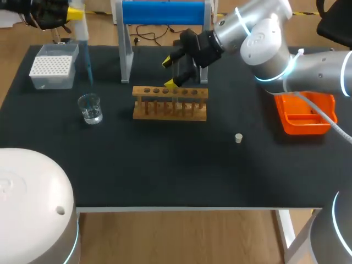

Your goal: Invert the test tube, pick up the pipette, mount the tip to pipette, aspirate from beaker and dispense into the tube, eject the tip, return the pipette, and cap with the stopper.

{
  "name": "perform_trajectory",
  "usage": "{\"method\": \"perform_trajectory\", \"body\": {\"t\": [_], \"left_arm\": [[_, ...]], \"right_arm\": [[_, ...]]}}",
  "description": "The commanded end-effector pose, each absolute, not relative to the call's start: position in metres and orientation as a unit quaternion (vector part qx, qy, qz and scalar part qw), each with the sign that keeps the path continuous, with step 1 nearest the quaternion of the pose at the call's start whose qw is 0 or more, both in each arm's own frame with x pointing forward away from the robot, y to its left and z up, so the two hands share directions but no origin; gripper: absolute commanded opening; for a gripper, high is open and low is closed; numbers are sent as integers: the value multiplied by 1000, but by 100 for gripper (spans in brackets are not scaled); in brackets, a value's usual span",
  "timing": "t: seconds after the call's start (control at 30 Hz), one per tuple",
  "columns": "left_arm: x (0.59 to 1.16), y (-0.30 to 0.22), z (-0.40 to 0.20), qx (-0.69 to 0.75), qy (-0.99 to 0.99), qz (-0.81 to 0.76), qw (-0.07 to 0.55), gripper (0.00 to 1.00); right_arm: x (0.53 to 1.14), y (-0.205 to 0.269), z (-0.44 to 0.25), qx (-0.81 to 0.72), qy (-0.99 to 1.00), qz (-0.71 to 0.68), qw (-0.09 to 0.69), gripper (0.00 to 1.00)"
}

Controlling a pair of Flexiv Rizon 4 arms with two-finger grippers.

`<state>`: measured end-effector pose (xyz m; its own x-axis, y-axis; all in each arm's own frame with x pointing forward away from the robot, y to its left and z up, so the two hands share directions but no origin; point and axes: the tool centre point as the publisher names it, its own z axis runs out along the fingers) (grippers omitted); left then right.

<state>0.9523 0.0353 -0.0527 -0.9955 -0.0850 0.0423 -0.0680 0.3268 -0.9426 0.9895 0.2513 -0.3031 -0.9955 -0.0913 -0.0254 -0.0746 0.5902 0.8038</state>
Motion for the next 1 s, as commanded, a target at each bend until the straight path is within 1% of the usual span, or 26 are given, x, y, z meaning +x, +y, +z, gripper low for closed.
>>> {"method": "perform_trajectory", "body": {"t": [0.03, 0.27, 0.43, 0.6, 0.87, 1.0], "left_arm": [[956, 3, -11, -44, 828, -559, 1, 0], [962, -60, 48, -9, 827, -562, -16, 0], [970, -104, 69, 22, 828, -559, -31, 0], [983, -140, 69, 44, 820, -568, -54, 0], [995, -180, 60, 60, 812, -575, -77, 0], [998, -192, 57, 64, 812, -575, -82, 0]], "right_arm": [[989, 250, -302, 47, -892, -449, 10, 100], [989, 250, -302, 47, -892, -449, 10, 100], [989, 250, -302, 47, -892, -449, 10, 100], [989, 250, -302, 47, -892, -449, 10, 100], [989, 250, -302, 47, -892, -449, 10, 100], [989, 250, -302, 47, -892, -449, 10, 100]]}}
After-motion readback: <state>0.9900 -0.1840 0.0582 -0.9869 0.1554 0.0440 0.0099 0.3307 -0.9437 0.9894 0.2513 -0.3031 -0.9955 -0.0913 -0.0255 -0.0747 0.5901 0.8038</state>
